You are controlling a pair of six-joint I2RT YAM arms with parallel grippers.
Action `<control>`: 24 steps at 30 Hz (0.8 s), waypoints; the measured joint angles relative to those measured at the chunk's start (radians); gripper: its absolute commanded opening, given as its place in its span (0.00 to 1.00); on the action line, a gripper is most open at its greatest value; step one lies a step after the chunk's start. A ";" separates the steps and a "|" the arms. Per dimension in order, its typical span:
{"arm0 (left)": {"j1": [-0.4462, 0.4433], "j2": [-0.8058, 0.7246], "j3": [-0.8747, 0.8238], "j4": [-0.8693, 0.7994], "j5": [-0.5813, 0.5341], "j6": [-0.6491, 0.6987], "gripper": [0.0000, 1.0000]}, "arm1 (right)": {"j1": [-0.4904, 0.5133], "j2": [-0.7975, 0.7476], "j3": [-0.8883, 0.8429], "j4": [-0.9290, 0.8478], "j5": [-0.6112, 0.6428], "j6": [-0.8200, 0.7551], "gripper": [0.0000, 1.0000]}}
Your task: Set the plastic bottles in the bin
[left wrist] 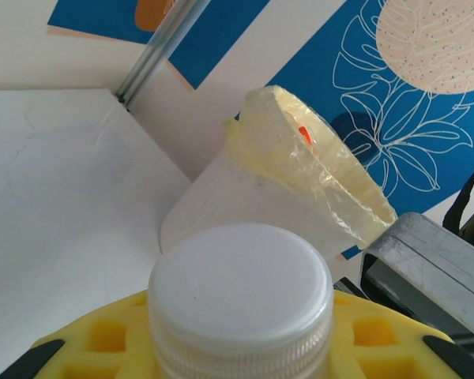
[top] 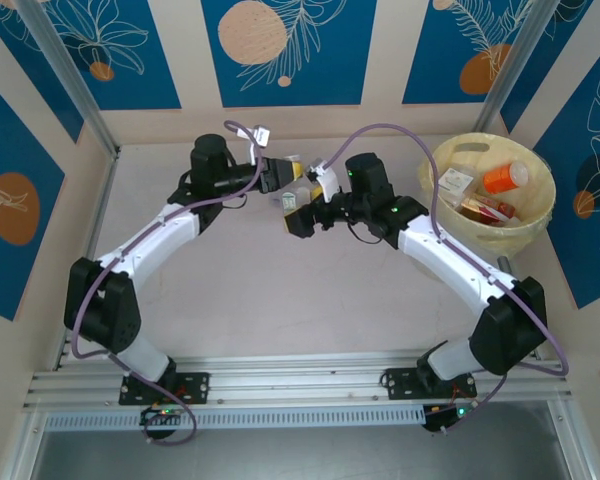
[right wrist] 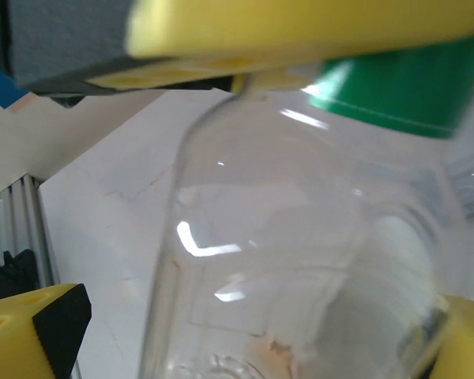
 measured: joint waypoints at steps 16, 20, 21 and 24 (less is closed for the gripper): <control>-0.008 0.028 0.000 0.127 -0.005 -0.100 0.00 | 0.002 0.043 -0.026 0.171 0.049 0.212 0.52; -0.008 0.032 0.000 0.126 -0.003 -0.106 0.00 | 0.002 0.042 -0.034 0.172 0.048 0.217 0.53; -0.010 0.035 0.000 0.126 -0.001 -0.106 0.00 | 0.000 0.041 -0.037 0.172 0.045 0.217 0.45; -0.011 0.043 0.000 0.126 0.004 -0.111 0.06 | -0.002 0.040 -0.045 0.171 0.042 0.217 0.29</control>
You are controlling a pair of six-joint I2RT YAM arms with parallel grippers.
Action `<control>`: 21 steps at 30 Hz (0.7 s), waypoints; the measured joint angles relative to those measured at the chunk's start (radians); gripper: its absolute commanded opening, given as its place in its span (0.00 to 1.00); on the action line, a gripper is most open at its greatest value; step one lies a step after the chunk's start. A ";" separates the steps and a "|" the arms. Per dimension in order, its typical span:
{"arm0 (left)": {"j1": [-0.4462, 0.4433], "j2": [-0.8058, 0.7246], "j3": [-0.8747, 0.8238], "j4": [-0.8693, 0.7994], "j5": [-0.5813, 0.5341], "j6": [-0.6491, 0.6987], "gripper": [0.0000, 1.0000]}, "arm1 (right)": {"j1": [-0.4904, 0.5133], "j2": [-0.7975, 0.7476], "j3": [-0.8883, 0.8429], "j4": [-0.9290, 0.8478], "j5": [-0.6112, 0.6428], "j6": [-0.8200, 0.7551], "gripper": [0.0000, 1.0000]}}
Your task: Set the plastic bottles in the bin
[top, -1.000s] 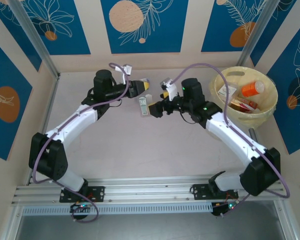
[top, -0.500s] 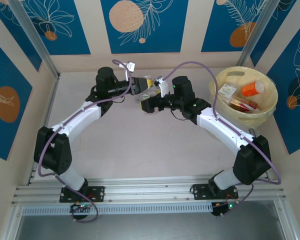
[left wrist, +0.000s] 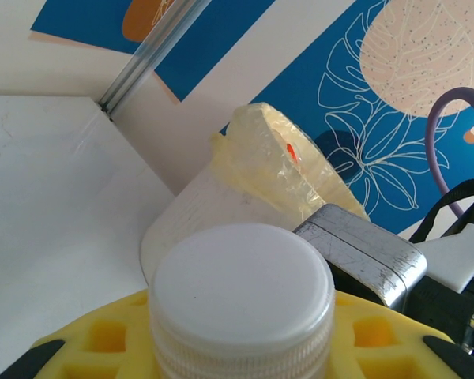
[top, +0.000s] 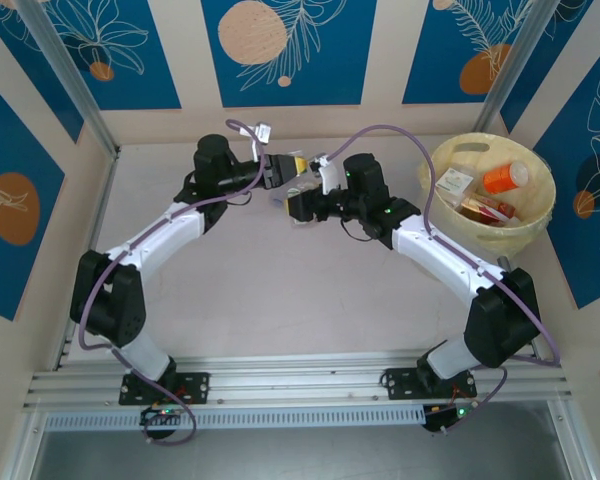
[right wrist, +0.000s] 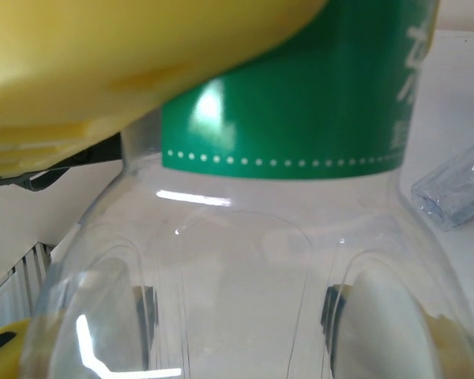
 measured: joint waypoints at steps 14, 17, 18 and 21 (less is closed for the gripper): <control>0.000 -0.026 -0.001 -0.090 -0.080 -0.005 1.00 | -0.009 -0.040 -0.011 -0.069 0.001 -0.068 0.00; -0.002 -0.084 -0.035 -0.123 -0.203 0.034 1.00 | -0.024 -0.068 -0.011 -0.125 0.031 -0.092 0.00; -0.002 -0.109 -0.055 -0.124 -0.248 0.045 1.00 | -0.033 -0.083 -0.011 -0.146 0.043 -0.098 0.00; -0.002 -0.168 -0.115 -0.135 -0.391 0.074 1.00 | -0.072 -0.144 -0.011 -0.197 0.095 -0.114 0.00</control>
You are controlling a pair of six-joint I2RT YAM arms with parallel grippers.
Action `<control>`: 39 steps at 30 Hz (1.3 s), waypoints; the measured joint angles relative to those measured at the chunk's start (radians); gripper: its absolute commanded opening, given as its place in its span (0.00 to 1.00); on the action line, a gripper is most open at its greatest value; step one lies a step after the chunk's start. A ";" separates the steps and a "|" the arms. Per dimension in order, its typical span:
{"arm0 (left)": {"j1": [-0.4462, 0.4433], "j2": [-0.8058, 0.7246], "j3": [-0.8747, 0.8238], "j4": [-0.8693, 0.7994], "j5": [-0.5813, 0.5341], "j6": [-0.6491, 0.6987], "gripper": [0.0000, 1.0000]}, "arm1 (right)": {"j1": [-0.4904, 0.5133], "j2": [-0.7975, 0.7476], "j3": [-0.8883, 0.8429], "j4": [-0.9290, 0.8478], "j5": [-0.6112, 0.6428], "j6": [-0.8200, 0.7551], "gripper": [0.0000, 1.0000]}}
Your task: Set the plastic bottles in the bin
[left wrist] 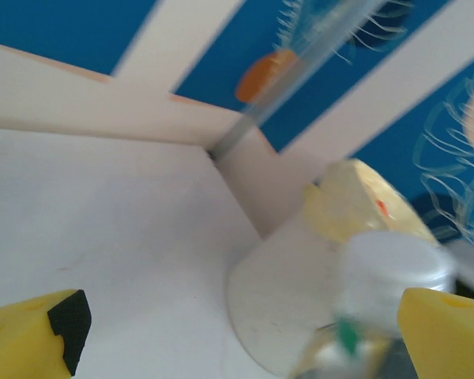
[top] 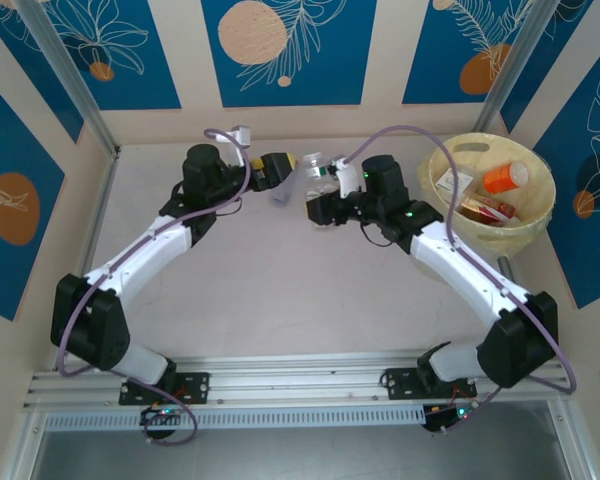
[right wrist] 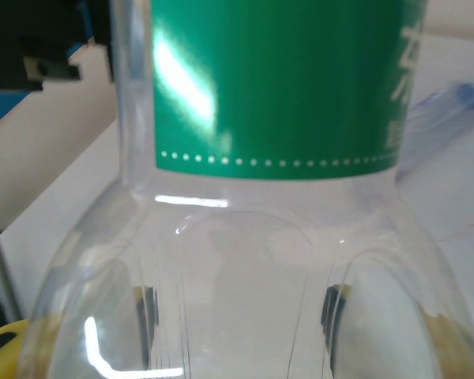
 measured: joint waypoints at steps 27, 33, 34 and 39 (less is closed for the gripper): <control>0.001 -0.022 -0.137 -0.029 -0.245 0.114 1.00 | -0.849 -0.140 0.380 -0.547 0.251 -0.008 0.11; 0.001 -0.022 -0.140 -0.027 -0.233 0.149 1.00 | -0.865 -0.046 0.385 -0.630 0.299 -0.003 0.30; 0.001 -0.022 -0.140 -0.031 -0.238 0.151 1.00 | -0.865 -0.033 0.385 -0.639 0.311 0.000 0.33; 0.001 -0.024 -0.140 -0.060 -0.248 0.157 1.00 | -0.855 0.017 0.399 -0.678 0.403 0.029 0.87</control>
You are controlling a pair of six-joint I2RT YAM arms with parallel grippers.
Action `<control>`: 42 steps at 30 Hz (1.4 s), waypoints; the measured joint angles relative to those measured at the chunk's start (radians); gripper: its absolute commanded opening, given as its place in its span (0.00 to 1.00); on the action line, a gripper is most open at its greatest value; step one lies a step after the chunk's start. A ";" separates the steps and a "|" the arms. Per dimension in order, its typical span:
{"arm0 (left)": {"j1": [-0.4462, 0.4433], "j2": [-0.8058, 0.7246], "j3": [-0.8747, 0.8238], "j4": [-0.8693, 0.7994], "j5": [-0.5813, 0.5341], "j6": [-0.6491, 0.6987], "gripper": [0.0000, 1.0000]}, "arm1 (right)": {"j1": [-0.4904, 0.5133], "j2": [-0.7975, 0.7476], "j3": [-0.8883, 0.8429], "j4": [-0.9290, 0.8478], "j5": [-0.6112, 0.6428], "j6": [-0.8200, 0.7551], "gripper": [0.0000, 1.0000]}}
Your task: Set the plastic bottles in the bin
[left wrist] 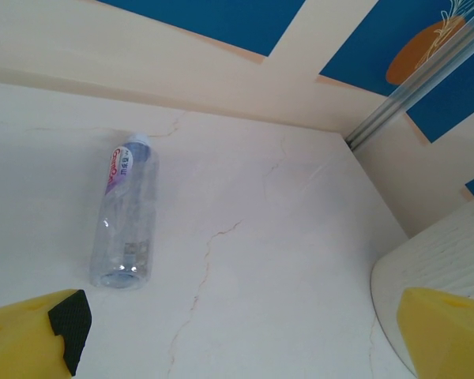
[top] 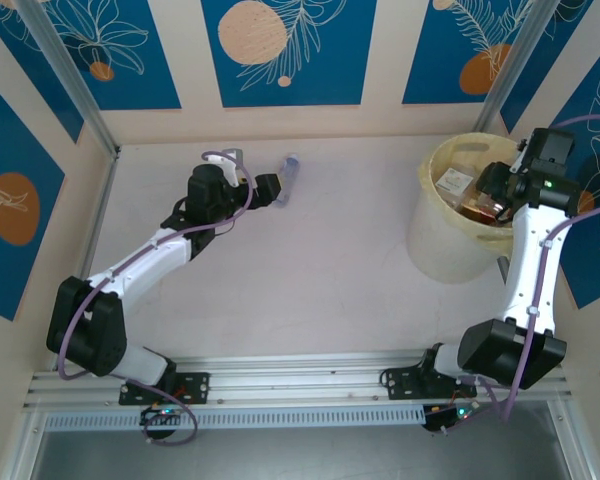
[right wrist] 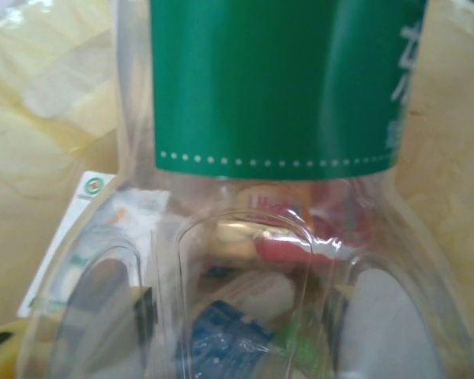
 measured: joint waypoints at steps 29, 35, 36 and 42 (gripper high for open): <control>0.007 0.192 0.150 -0.166 -0.069 0.042 1.00 | 0.116 -0.385 -0.233 0.358 -0.091 0.108 0.99; 0.007 0.375 0.323 -0.249 -0.081 0.104 1.00 | 0.235 -0.475 -0.393 0.571 -0.375 0.188 0.99; 0.007 0.401 0.349 -0.269 -0.087 0.116 1.00 | 0.278 -0.475 -0.406 0.593 -0.392 0.191 0.99; 0.006 0.574 0.515 -0.362 -0.089 0.190 1.00 | 0.509 -0.423 -0.467 0.695 -0.402 0.193 1.00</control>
